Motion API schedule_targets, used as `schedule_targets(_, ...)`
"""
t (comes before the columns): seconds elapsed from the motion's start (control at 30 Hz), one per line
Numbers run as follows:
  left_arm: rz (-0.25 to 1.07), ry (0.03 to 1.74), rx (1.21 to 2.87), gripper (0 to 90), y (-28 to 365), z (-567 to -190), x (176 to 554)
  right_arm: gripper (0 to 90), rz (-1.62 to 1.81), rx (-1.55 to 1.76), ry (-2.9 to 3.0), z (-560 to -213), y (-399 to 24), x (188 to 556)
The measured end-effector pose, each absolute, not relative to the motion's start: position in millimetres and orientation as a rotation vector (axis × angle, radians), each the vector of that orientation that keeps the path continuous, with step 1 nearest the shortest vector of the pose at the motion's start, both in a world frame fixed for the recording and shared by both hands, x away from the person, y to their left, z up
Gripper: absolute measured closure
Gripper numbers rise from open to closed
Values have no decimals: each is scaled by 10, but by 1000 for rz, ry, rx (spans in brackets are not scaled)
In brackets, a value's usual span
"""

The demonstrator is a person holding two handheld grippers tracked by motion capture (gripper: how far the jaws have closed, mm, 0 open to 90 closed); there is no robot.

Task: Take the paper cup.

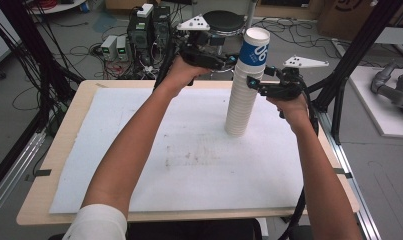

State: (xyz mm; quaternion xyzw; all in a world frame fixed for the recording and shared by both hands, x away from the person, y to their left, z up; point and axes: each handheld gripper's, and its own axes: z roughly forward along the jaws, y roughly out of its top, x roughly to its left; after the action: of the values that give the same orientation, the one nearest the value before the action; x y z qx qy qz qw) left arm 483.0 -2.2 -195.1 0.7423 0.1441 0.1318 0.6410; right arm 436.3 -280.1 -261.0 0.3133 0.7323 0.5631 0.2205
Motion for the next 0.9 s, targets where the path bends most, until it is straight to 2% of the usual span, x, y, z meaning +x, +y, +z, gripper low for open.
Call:
schedule_targets(0.4,329,318,1763,169,-521,-1924,4890,208,1555,879,2033,-2612,-2790,4359)
schedule_targets(0.5,342,308,1760,217,-554,-1928,4880,209,1548,880,2035,-2612,-2789,4357)
schedule_targets(0.67,330,304,1765,228,-552,-1903,4876,209,1540,883,2042,-2610,-2795,4344)
schedule_targets(0.9,345,319,1638,251,-459,-1716,4817,209,1528,881,2044,-2612,-2781,4343)
